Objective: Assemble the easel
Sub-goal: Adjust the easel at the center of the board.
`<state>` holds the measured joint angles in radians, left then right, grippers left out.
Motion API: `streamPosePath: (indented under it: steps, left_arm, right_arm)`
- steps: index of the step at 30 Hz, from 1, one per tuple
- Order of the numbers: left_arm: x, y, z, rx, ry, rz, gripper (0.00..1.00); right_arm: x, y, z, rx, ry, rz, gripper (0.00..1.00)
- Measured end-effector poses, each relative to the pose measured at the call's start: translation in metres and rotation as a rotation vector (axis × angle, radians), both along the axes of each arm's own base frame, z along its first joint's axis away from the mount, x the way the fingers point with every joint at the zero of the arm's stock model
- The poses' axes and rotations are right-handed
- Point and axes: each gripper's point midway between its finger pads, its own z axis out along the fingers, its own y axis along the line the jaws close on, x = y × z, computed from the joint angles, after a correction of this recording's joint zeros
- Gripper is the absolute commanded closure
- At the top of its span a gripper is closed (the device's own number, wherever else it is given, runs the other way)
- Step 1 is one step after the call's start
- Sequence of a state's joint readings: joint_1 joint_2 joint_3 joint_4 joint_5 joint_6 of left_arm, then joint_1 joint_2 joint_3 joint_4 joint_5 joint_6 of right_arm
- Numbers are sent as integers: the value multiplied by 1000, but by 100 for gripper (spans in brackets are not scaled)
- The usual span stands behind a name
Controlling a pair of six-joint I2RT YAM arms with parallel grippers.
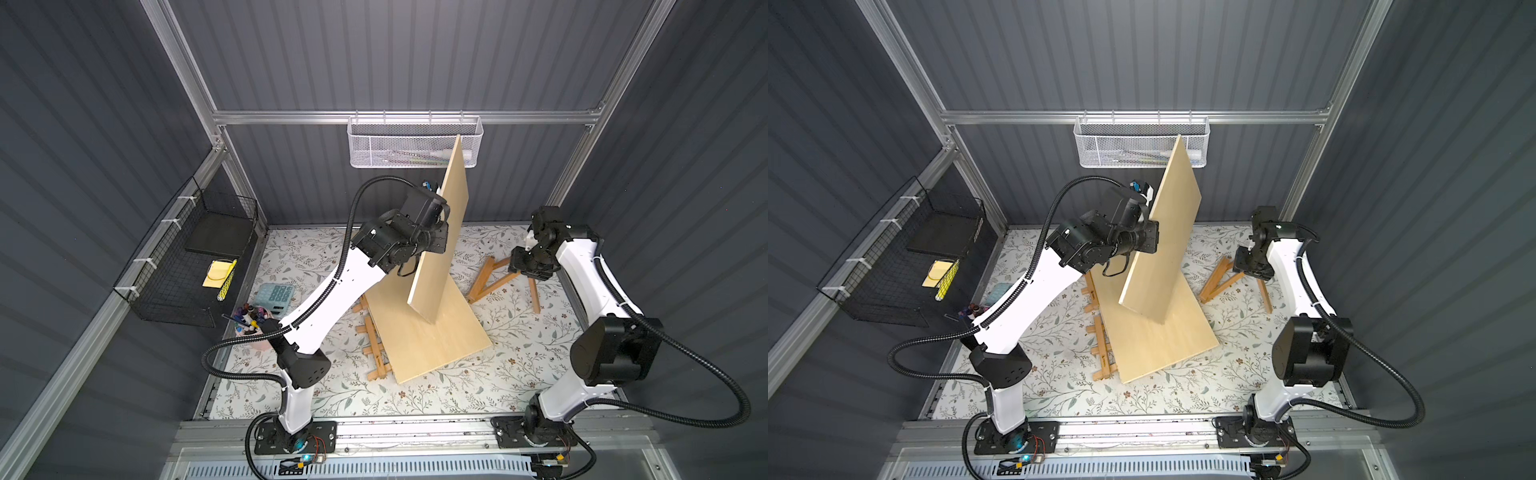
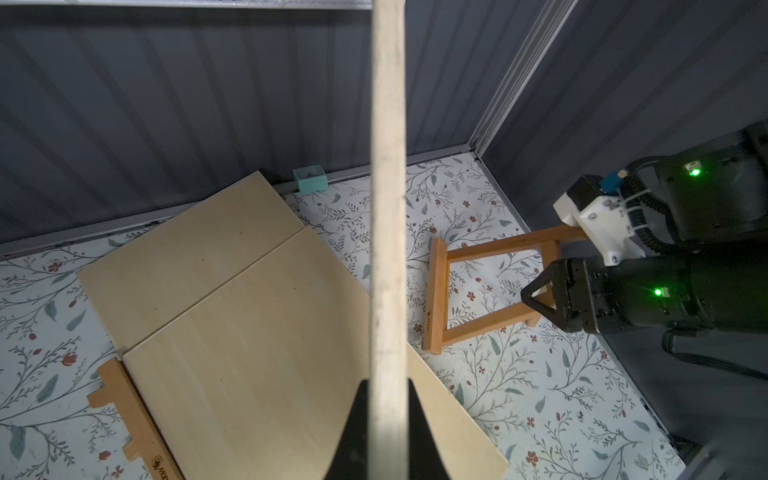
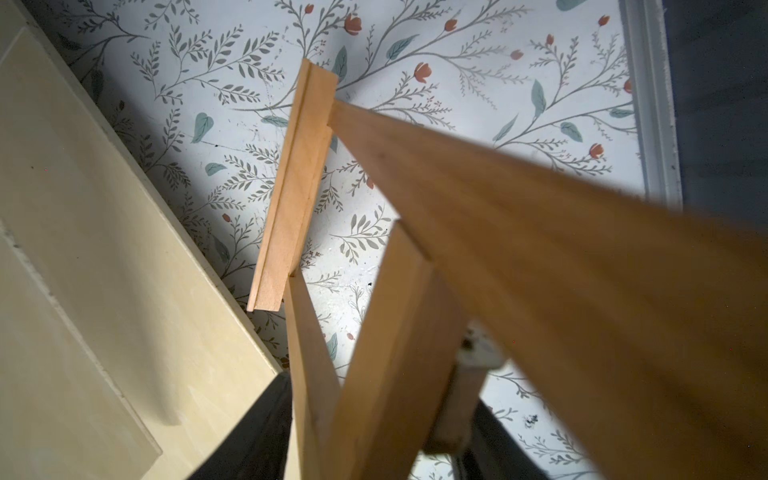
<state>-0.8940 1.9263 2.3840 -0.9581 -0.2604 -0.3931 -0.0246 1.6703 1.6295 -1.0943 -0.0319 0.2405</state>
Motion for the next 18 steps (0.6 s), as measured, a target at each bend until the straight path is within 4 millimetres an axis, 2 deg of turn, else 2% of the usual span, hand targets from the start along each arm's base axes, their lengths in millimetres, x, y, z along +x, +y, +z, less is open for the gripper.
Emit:
streamPosePath:
  steps: [4, 10, 15, 18]
  left_arm:
    - [-5, -8, -8, -3, 46, -39, 100]
    - [-10, -21, -27, -14, 123, -71, 100]
    - [-12, -25, -35, -15, 154, -74, 100]
    - [-12, -25, -35, -17, 153, -74, 100]
  right_arm:
    - [1, 5, 6, 22, -8, 3, 30]
    - [11, 8, 38, -32, -93, 5, 20]
    - [6, -9, 76, -130, -195, -48, 18]
    - [1, -17, 112, -162, -293, -82, 19]
